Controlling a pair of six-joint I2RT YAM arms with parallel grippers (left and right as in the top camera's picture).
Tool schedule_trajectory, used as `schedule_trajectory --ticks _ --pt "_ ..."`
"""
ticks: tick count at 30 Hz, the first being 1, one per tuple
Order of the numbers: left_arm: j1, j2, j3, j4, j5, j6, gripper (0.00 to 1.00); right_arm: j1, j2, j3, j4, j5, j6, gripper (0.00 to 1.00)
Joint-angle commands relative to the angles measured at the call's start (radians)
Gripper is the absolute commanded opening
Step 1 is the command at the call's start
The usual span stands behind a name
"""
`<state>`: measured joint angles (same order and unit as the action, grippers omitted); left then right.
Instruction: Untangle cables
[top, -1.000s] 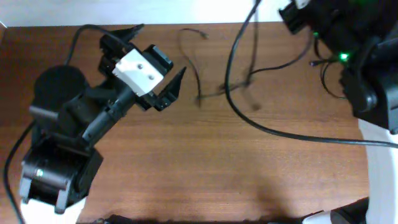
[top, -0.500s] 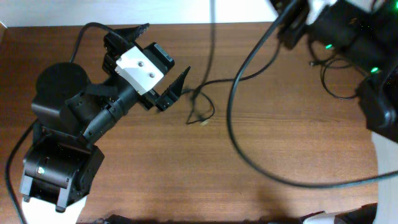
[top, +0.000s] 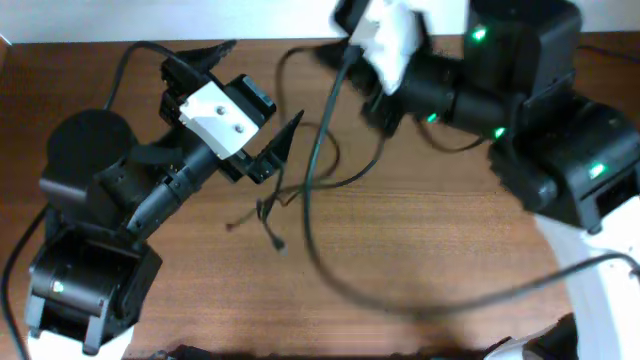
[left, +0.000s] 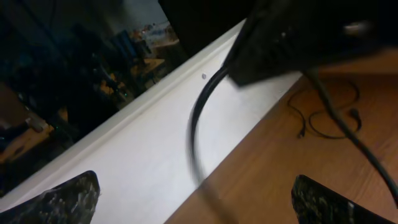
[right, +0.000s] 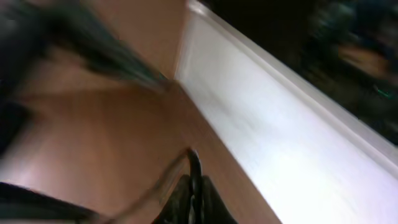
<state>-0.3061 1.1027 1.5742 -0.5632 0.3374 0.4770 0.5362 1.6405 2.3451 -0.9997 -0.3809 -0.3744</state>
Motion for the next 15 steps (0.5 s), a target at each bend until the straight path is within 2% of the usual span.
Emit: schedule_trajectory --ticks 1,3,4,7,10,12,13,15 --pt "0.002 -0.05 -0.002 0.002 0.007 -0.013 0.99 -0.309 -0.024 0.012 -0.065 0.124 -0.037 0.04" --pt "0.002 -0.062 -0.002 0.002 0.006 -0.013 0.99 -0.453 -0.027 0.012 -0.076 0.021 -0.036 0.04" --pt "0.002 -0.061 -0.002 0.001 0.006 -0.013 0.99 -0.473 -0.027 0.012 -0.076 -0.054 -0.036 0.04" --pt "0.002 -0.057 -0.002 0.002 0.006 -0.013 0.99 -0.42 -0.027 0.012 -0.089 -0.08 -0.036 0.04" --pt "0.002 -0.057 -0.002 0.001 0.006 -0.013 0.99 -0.288 -0.027 0.012 -0.114 -0.109 -0.035 0.04" --pt "0.002 -0.057 -0.002 -0.002 -0.002 -0.013 0.99 -0.011 -0.022 0.011 -0.131 -0.161 0.021 0.04" --pt "0.002 -0.057 -0.002 -0.002 -0.02 -0.013 0.99 0.058 -0.019 0.011 -0.128 -0.152 0.02 0.04" --pt "0.002 -0.057 -0.002 -0.004 -0.057 -0.013 0.99 0.182 -0.019 0.011 -0.148 0.065 -0.007 0.04"
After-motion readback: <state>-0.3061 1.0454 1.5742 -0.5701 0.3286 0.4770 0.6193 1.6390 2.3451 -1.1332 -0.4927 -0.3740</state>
